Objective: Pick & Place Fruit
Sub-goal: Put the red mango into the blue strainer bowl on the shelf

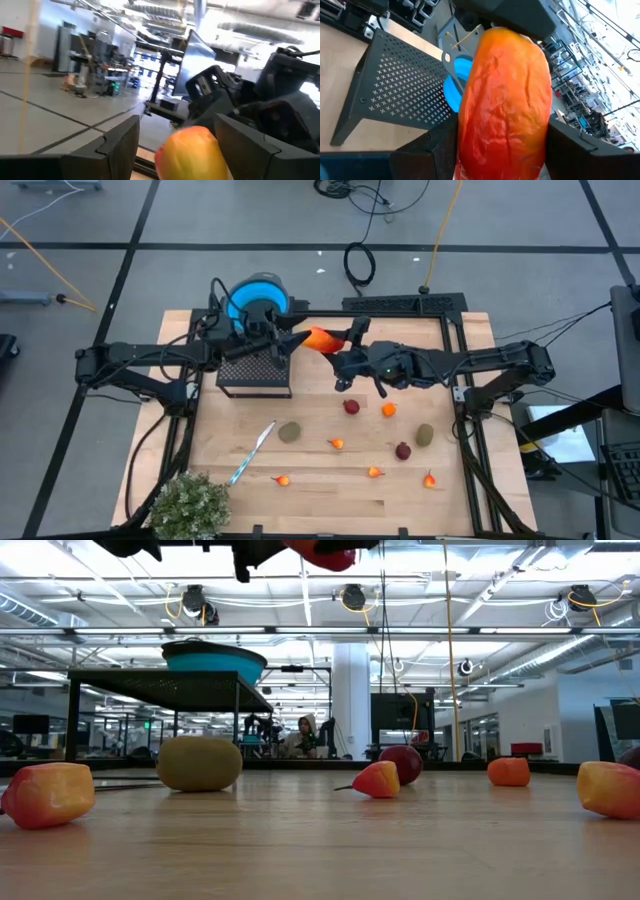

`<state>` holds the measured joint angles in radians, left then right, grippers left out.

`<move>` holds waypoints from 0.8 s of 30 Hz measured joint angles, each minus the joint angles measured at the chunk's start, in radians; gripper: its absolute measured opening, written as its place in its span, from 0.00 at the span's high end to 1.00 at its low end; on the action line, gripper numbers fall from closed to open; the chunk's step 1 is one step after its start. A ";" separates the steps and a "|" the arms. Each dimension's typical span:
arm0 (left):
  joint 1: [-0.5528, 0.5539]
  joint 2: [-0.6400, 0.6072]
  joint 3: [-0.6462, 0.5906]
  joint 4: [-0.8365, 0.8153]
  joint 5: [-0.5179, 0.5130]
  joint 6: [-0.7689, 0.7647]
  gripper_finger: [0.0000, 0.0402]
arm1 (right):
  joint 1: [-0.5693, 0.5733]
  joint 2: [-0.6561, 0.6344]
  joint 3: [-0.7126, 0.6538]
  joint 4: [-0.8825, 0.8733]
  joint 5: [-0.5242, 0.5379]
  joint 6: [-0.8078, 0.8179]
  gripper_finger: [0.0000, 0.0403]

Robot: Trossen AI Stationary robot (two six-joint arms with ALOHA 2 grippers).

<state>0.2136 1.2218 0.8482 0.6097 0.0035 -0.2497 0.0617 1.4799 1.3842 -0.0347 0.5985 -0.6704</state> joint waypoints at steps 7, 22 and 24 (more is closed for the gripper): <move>-0.004 0.003 -0.003 -0.092 0.075 0.005 0.36 | 0.000 -0.004 0.003 0.020 0.033 0.001 0.45; -0.001 0.022 -0.005 -0.001 0.055 -0.007 0.36 | 0.000 -0.004 0.003 0.013 0.026 0.000 0.45; -0.001 0.032 -0.005 0.008 0.057 -0.015 0.36 | 0.000 -0.004 0.003 0.014 0.027 0.003 0.45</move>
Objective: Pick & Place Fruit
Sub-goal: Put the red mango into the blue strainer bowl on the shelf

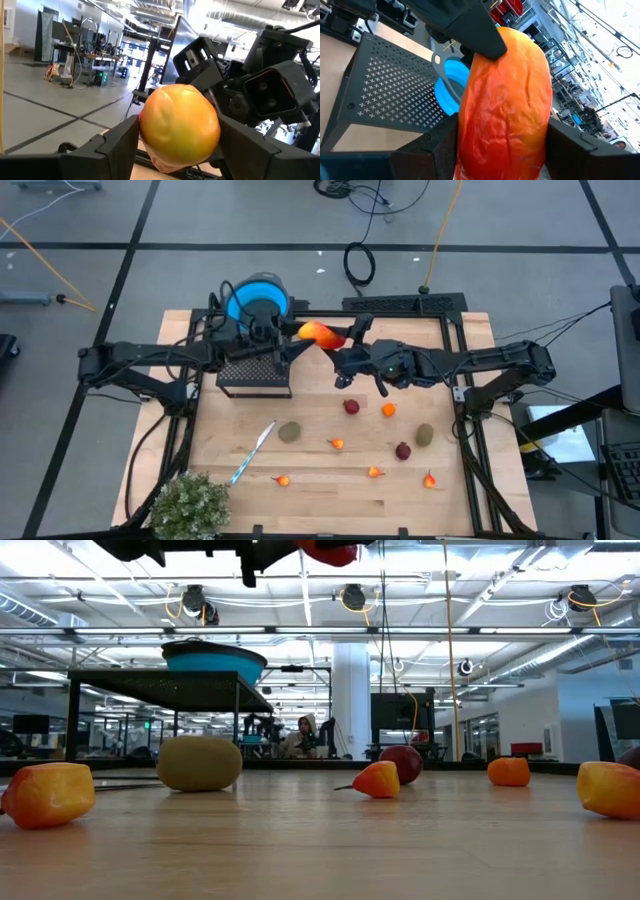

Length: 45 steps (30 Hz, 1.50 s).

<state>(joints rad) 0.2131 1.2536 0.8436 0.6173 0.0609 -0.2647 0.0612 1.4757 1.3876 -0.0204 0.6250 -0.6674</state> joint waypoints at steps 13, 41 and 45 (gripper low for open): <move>0.002 0.019 0.000 0.033 0.010 -0.031 0.52 | 0.000 -0.001 0.000 -0.007 0.001 0.025 0.42; 0.136 -0.095 0.000 -0.195 -0.156 -0.031 0.58 | 0.032 0.000 0.001 -0.319 0.213 0.189 0.30; 0.172 -0.142 0.000 -0.254 -0.168 -0.062 0.58 | 0.024 -0.005 0.001 -0.382 0.210 0.265 0.38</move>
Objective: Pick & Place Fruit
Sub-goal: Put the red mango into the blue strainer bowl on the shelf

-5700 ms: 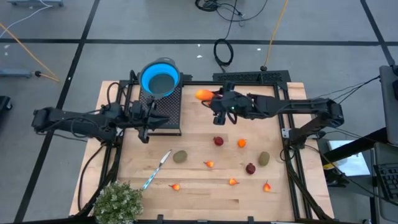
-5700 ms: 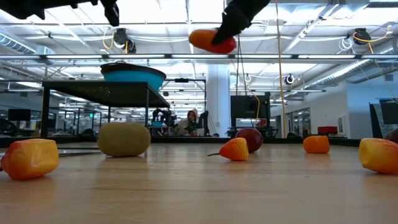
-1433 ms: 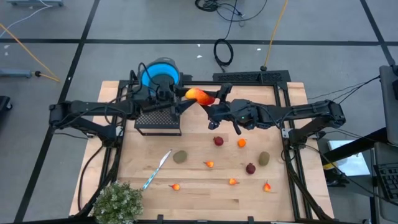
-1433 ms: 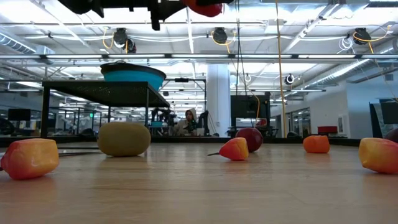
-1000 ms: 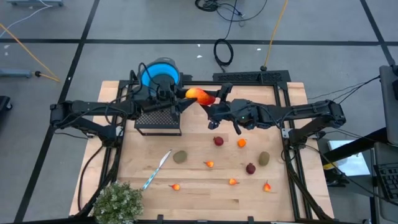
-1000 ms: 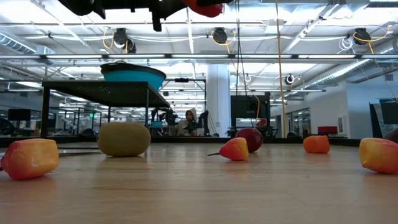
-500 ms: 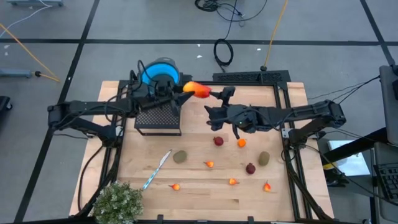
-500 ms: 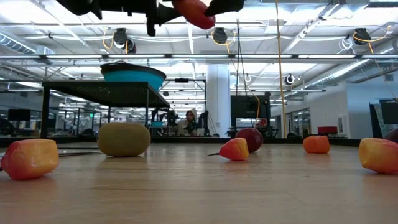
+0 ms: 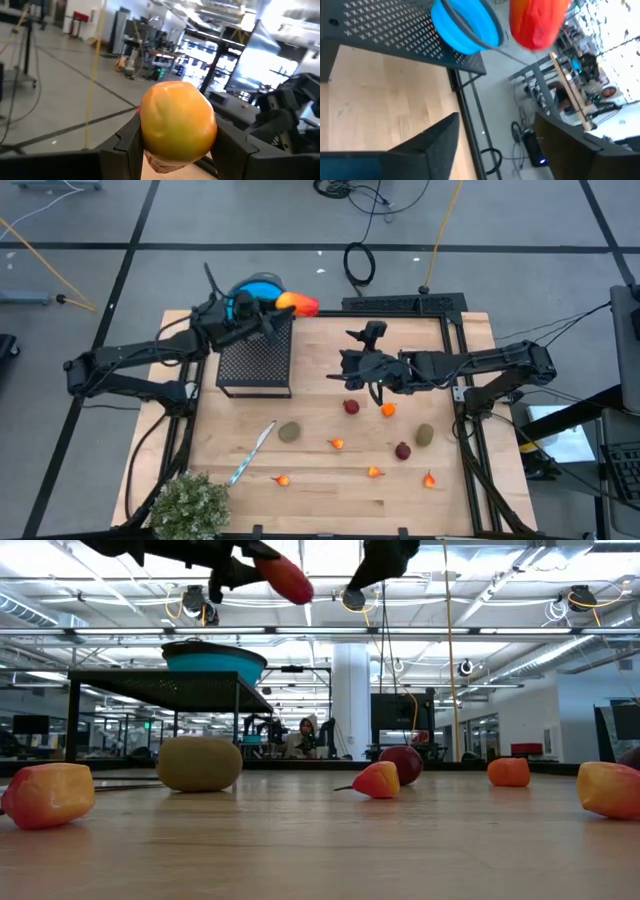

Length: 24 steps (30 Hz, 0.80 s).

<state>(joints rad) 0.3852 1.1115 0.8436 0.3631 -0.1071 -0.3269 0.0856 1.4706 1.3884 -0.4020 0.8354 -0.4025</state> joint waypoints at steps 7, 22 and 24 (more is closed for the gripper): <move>0.056 -0.059 0.000 -0.094 -0.001 -0.052 0.58 | -0.027 -0.032 -0.001 -0.061 -0.118 0.124 0.64; 0.116 -0.090 0.000 -0.178 0.037 -0.132 0.58 | -0.195 -0.324 -0.278 0.138 -0.778 0.294 0.99; 0.128 -0.090 0.000 -0.190 0.037 -0.152 0.58 | -0.218 -0.385 -0.333 0.196 -0.837 0.307 1.00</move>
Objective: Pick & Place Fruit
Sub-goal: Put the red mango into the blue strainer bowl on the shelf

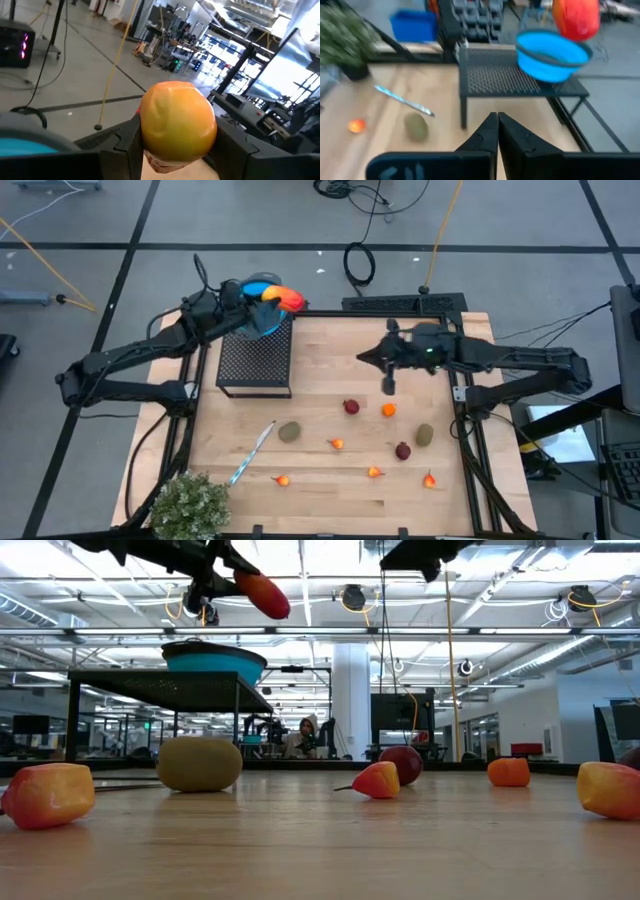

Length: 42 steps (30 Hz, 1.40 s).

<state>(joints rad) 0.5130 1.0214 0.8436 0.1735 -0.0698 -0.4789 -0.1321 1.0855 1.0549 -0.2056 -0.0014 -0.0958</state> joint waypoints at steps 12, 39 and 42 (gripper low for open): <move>0.089 0.000 0.000 -0.069 -0.006 -0.142 0.58 | -0.059 -0.291 -0.269 0.184 -0.164 0.003 1.00; 0.213 0.230 0.496 -0.878 -0.075 -0.236 0.58 | -0.058 -0.381 -0.337 0.175 -0.187 -0.050 1.00; 0.252 0.281 0.562 -0.933 -0.013 -0.237 0.58 | -0.058 -0.381 -0.337 0.173 -0.187 -0.048 1.00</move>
<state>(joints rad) 0.7646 1.3025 1.4051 -0.7594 -0.0831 -0.7155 -0.1905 0.7048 0.7177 -0.0328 -0.1888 -0.1440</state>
